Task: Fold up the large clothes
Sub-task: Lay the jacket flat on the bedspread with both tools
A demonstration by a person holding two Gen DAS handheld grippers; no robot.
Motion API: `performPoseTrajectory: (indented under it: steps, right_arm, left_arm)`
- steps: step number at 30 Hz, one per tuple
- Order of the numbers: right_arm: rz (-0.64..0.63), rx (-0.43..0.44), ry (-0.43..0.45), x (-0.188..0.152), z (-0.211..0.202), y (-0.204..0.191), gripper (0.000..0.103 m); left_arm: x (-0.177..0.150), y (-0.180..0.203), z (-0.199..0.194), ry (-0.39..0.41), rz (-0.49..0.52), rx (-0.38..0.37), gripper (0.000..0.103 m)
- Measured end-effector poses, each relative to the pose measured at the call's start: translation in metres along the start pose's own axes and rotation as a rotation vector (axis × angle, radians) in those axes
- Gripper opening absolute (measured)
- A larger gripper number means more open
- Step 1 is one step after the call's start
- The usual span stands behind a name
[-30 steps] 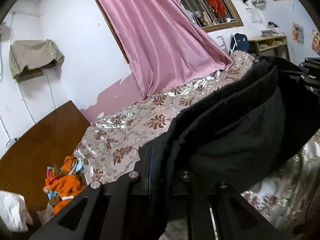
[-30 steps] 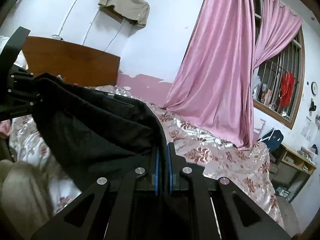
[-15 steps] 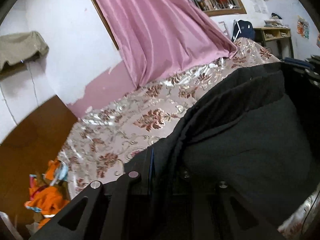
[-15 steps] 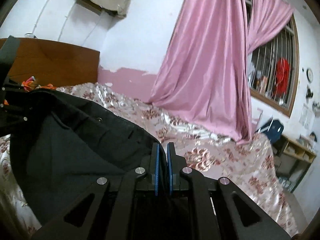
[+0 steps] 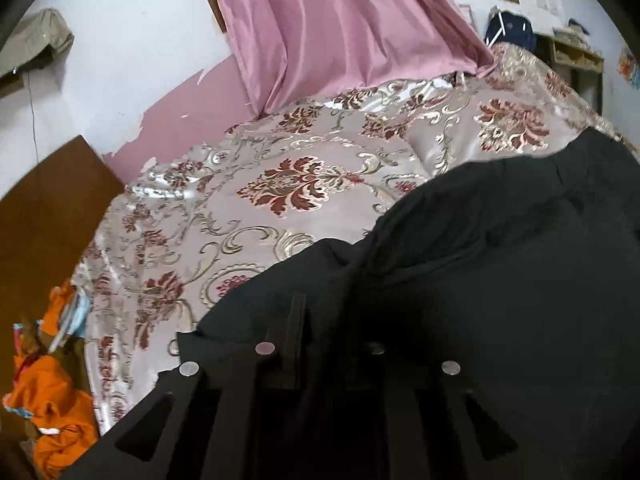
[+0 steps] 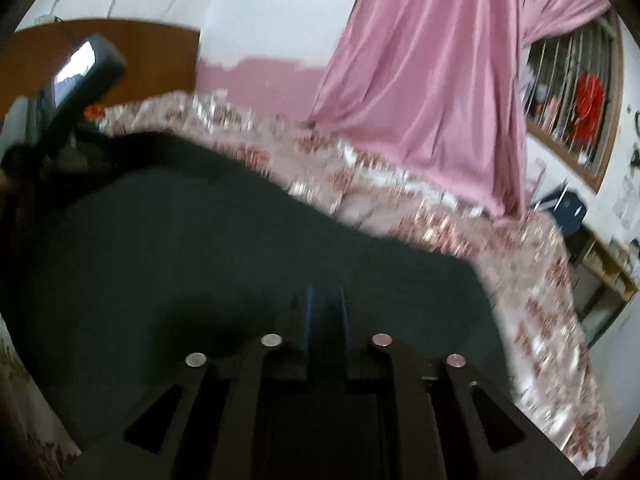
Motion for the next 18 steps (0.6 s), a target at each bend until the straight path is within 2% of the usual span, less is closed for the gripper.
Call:
performPoseTrajectory:
  steps: [5, 8, 9, 10, 11, 12, 13, 14, 16, 18]
  right_arm:
    - [0.038, 0.004, -0.043, -0.014, 0.008, -0.001, 0.014]
    - [0.036, -0.01, -0.051, -0.018, 0.008, -0.001, 0.019]
    - [0.038, -0.01, -0.054, -0.019, 0.008, 0.0, 0.021]
    - [0.045, -0.005, -0.058, -0.02, 0.008, 0.002, 0.024]
    - [0.055, 0.004, -0.06, -0.021, 0.006, 0.003, 0.027]
    - [0.066, 0.009, -0.062, -0.021, 0.005, 0.005, 0.034]
    - [0.078, 0.012, -0.062, -0.021, 0.003, 0.007, 0.044]
    - [0.087, 0.017, -0.06, -0.02, 0.003, 0.009, 0.049]
    - [0.117, 0.043, -0.05, -0.02, -0.003, 0.013, 0.064]
    - [0.134, 0.081, -0.041, -0.022, -0.008, 0.015, 0.069]
  left_arm:
    - [0.0, -0.001, -0.01, 0.04, -0.029, -0.049, 0.017]
    - [0.002, -0.007, -0.025, 0.068, -0.099, -0.06, 0.028]
    - [0.004, -0.008, -0.03, 0.079, -0.124, -0.07, 0.04]
    - [0.006, -0.009, -0.036, 0.095, -0.142, -0.084, 0.065]
    - [0.009, -0.011, -0.046, 0.129, -0.164, -0.09, 0.08]
    - [0.011, -0.012, -0.053, 0.157, -0.174, -0.083, 0.097]
    - [0.014, -0.014, -0.067, 0.207, -0.18, -0.07, 0.097]
    - [0.016, -0.013, -0.075, 0.229, -0.179, -0.07, 0.097]
    - [0.013, -0.01, -0.087, 0.224, -0.174, -0.065, 0.097]
    - [0.004, -0.001, -0.096, 0.22, -0.168, -0.073, 0.097]
Point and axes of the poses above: each gripper's, at about its wrist camera, not at the fingertips, and z roughly the way its jaws point, y to its right, x to its top, the point moved 10 cm from there along z, roughly the way its jaws point, and after that the axes turned 12 degrees about -x, right-handed, at the moved point
